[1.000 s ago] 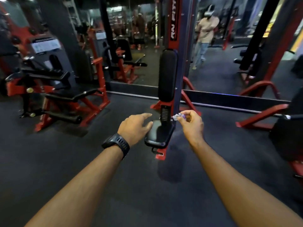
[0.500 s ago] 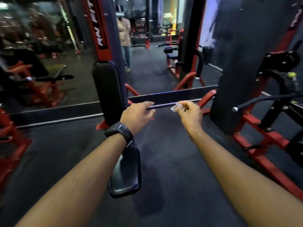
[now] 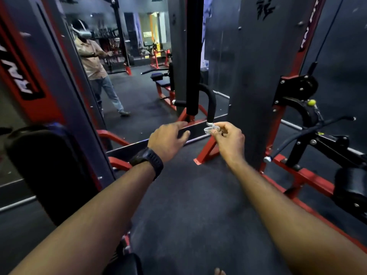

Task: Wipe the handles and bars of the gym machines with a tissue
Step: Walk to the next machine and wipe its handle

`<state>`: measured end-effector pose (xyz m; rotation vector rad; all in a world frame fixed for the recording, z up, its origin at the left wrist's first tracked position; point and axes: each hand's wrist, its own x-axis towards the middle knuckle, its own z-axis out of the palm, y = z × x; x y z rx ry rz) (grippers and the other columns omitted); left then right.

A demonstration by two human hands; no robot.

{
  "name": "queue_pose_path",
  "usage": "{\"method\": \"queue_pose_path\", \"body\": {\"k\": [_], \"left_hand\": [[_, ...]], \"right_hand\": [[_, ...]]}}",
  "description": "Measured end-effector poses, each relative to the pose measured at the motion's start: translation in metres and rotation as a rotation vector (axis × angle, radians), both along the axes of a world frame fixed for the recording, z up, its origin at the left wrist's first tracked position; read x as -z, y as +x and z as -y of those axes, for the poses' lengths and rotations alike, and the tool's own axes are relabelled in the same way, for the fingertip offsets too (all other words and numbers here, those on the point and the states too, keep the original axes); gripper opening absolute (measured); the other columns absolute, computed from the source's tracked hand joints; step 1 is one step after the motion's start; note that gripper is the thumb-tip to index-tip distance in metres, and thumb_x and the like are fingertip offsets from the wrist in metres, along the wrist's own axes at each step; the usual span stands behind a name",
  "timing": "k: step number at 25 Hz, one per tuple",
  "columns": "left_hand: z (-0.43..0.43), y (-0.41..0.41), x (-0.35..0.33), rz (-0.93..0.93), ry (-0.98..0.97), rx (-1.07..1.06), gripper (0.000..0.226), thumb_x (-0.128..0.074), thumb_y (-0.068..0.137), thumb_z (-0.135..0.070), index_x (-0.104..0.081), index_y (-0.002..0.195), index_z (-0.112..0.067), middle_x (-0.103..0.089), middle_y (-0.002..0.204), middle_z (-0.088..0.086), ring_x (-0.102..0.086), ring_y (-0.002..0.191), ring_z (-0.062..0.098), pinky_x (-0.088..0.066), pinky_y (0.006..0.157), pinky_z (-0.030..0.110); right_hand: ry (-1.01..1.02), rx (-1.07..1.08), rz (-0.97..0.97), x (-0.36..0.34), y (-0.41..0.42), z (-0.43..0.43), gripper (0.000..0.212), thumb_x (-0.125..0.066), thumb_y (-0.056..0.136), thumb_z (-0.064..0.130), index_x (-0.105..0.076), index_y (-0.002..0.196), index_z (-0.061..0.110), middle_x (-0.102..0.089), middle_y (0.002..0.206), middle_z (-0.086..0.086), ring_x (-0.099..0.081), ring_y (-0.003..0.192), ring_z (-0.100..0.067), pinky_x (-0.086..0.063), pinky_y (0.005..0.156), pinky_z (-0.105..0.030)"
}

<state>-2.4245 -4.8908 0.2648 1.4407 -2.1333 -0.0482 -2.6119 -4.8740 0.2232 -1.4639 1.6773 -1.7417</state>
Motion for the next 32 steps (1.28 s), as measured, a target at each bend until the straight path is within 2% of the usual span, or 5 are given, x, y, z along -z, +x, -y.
{"method": "queue_pose_path", "body": {"k": [8,14,20,27,32], "left_hand": [[0.184,-0.076,-0.014,-0.099,-0.057,-0.052,0.045,-0.056,0.096,-0.039,-0.054,0.139,-0.026,-0.059,0.137,-0.004,-0.054,0.127,0.02,-0.044,0.103,0.036],[0.286,-0.106,0.002,-0.165,-0.078,0.0,0.06,-0.057,0.097,-0.032,-0.035,0.152,-0.021,-0.031,0.159,-0.001,-0.031,0.144,0.015,-0.033,0.115,0.033],[0.354,-0.109,0.03,-0.222,-0.274,0.112,0.065,-0.056,0.098,-0.028,-0.026,0.154,-0.013,-0.022,0.162,0.005,-0.023,0.148,0.016,-0.035,0.115,0.039],[0.388,-0.119,0.062,-0.304,-0.43,0.326,0.056,-0.047,0.099,-0.025,-0.035,0.148,0.0,-0.028,0.157,0.019,-0.024,0.147,0.023,-0.017,0.118,0.016],[0.401,-0.129,0.067,-0.303,-0.496,0.318,0.056,-0.047,0.101,-0.024,-0.03,0.149,0.0,-0.027,0.158,0.02,-0.024,0.148,0.027,-0.027,0.119,0.03]], "right_hand": [[-0.14,-0.022,-0.179,-0.04,-0.076,0.195,0.015,-0.072,0.089,0.014,-0.073,0.102,0.022,-0.069,0.082,0.02,-0.064,0.08,0.008,-0.048,0.075,-0.009],[-0.218,-0.052,-0.483,-0.054,-0.104,0.299,0.019,-0.07,0.091,0.012,-0.076,0.106,0.022,-0.073,0.1,0.013,-0.066,0.099,-0.007,-0.056,0.087,-0.026],[-0.168,-0.077,-0.81,-0.046,-0.098,0.336,0.024,-0.064,0.085,0.014,-0.074,0.105,0.02,-0.072,0.109,0.006,-0.067,0.103,-0.019,-0.058,0.084,-0.041],[-0.16,-0.062,-1.026,-0.034,-0.102,0.346,0.021,-0.063,0.095,0.024,-0.072,0.113,0.02,-0.068,0.12,0.006,-0.064,0.111,-0.014,-0.058,0.082,-0.034],[-0.196,-0.028,-0.99,-0.031,-0.124,0.333,0.033,-0.053,0.096,0.024,-0.069,0.124,0.018,-0.067,0.119,0.004,-0.06,0.105,-0.015,-0.054,0.085,-0.028]]}}
